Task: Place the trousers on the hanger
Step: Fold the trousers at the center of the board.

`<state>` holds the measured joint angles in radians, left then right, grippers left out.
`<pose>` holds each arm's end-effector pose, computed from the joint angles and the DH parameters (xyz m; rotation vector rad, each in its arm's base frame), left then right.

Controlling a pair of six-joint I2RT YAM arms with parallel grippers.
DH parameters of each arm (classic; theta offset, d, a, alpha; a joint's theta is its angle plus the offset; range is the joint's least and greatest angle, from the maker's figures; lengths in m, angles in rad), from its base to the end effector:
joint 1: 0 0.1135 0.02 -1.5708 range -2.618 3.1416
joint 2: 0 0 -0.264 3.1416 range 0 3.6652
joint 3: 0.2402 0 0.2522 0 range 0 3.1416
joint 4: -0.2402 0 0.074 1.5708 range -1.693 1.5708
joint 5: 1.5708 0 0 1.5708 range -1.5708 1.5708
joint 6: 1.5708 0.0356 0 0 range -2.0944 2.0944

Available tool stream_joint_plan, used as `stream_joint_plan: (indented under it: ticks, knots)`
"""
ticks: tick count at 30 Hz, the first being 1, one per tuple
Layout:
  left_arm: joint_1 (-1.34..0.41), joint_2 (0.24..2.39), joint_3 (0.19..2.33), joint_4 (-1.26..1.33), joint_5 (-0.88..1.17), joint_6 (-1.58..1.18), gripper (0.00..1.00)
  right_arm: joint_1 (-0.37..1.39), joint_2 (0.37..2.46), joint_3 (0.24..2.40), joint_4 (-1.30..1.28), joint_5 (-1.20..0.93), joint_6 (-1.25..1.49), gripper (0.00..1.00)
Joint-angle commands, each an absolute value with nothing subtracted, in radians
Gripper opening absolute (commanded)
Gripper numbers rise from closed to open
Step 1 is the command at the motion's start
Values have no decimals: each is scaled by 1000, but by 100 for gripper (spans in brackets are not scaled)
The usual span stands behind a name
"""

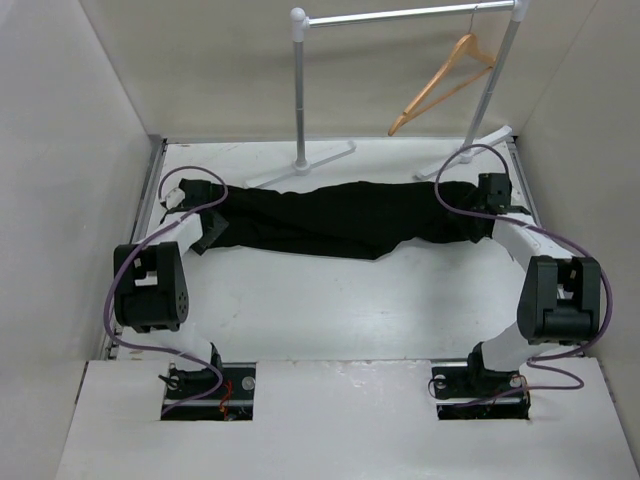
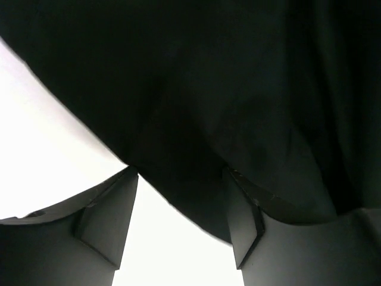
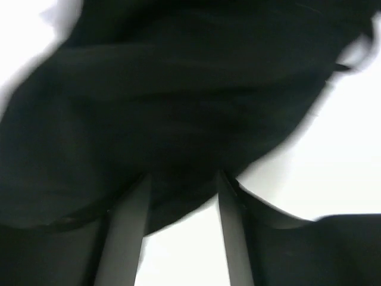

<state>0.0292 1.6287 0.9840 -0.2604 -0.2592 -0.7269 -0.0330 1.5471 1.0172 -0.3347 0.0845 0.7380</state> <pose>0.3337 0.0189 0.1925 -0.9995 2.2198 0.0105 0.3262 -0.0138 0.2221 0.9537 2.2489 0.2139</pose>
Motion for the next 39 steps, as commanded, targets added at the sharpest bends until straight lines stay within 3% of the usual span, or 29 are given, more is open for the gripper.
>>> stream_joint_plan:
  ticks: [1, 5, 7, 8, 10, 11, 17, 23, 24, 28, 32, 36, 39]
  knots:
    - [59, 1682, 1054, -198, -225, -790, 54, -68, 1552, 1000, -262, 72, 755, 60]
    - [119, 1772, 1071, -227, -229, -834, 21, -96, 1669, 1023, -249, 44, 764, 62]
    - [160, 1781, 1055, -251, -233, -850, 8, -119, 1715, 1037, -230, 43, 778, 52]
    - [180, 1775, 1042, -258, -239, -851, 5, -130, 1729, 1043, -235, 35, 784, 46]
    - [217, 1746, 1002, -262, -264, -847, 2, -154, 1724, 1029, -238, 37, 802, 19]
    - [235, 1729, 982, -264, -274, -845, 1, -160, 1711, 1017, -241, 43, 804, 12]
    - [300, 1574, 852, -288, -291, -841, 0, -177, 1553, 852, -264, 69, 831, 1]
    - [245, 1395, 749, -397, -376, -831, 3, -171, 1350, 654, -281, 21, 876, 5]
    - [245, 1363, 739, -412, -388, -824, 6, -171, 1295, 626, -297, 29, 873, 10]
    - [245, 1279, 747, -449, -405, -773, 30, -171, 1137, 587, -339, 44, 832, 46]
    - [187, 1198, 807, -501, -411, -746, 44, -180, 1057, 688, -420, 54, 781, 60]
    - [93, 1118, 886, -549, -454, -712, 45, -162, 1012, 791, -477, 126, 753, 62]
    - [-46, 1104, 936, -563, -488, -700, 44, -157, 1073, 862, -471, 152, 724, 49]
